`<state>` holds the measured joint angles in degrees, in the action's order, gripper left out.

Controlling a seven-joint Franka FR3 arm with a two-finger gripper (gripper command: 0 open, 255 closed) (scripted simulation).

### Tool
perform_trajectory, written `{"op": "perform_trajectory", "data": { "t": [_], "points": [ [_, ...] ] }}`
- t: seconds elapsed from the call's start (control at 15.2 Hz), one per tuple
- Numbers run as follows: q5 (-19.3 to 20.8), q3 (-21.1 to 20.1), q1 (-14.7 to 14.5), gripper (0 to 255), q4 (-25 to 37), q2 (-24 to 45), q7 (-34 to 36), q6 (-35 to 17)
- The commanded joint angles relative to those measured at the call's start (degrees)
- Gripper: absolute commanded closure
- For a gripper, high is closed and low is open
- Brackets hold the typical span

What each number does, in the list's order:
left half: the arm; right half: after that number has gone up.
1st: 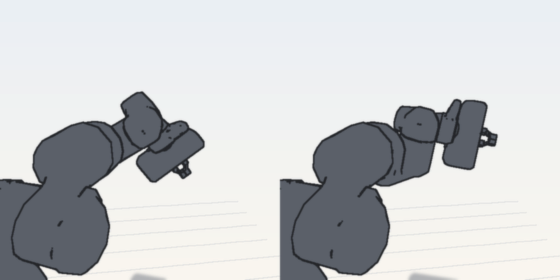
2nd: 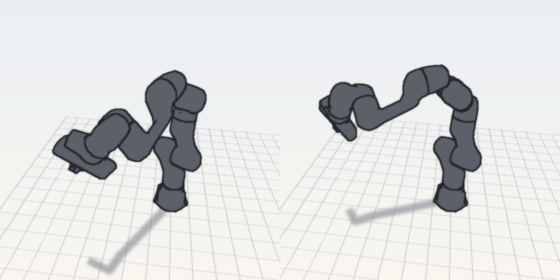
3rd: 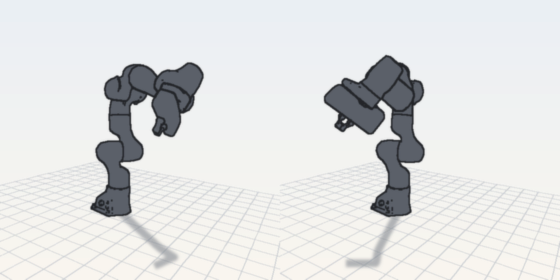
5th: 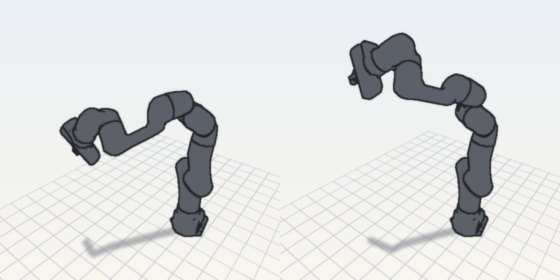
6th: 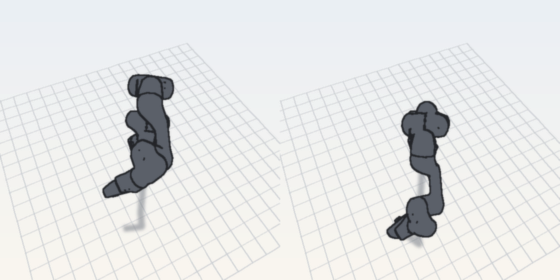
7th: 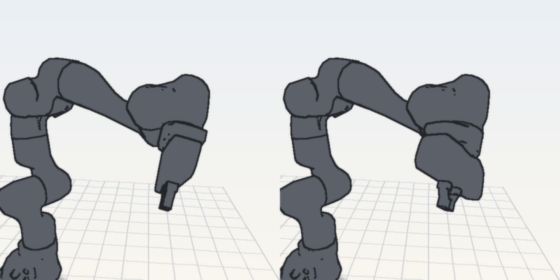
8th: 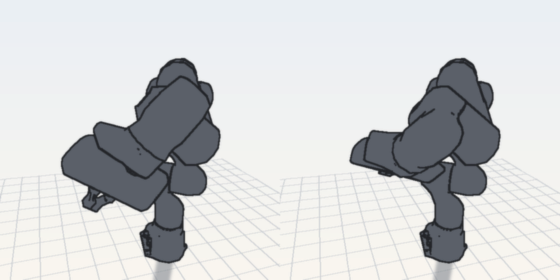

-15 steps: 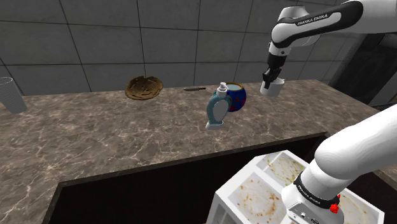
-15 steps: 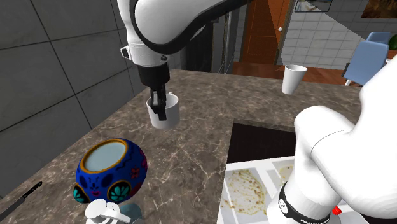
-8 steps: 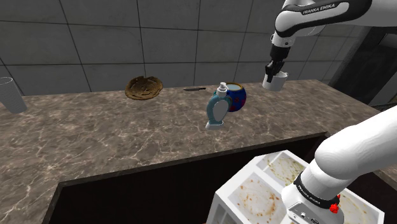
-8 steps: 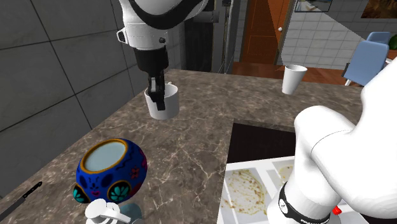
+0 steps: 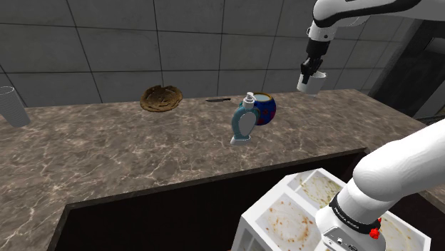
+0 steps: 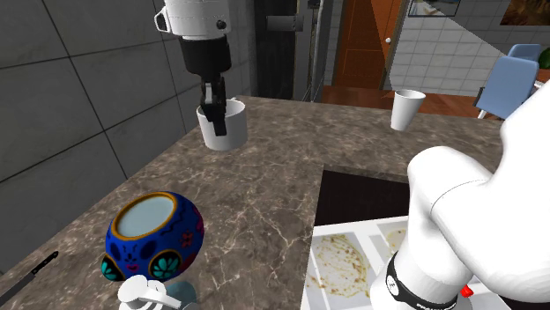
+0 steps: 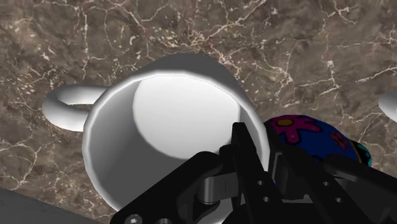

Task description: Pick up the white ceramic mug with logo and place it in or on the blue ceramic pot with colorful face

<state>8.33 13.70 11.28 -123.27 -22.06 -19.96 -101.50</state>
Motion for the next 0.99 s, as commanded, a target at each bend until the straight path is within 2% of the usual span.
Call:
{"op": "perform_trajectory", "data": {
  "t": [0.0,0.46,0.92],
  "points": [
    [-0.1,-0.1,-0.1,255,1.9,0.2,-0.1,1.7],
    [-2.8,-4.8,-3.3,255,9.0,6.0,6.5,3.7],
    [-4.9,-9.4,-6.7,255,19.6,14.8,13.8,6.1]
  ]
}}
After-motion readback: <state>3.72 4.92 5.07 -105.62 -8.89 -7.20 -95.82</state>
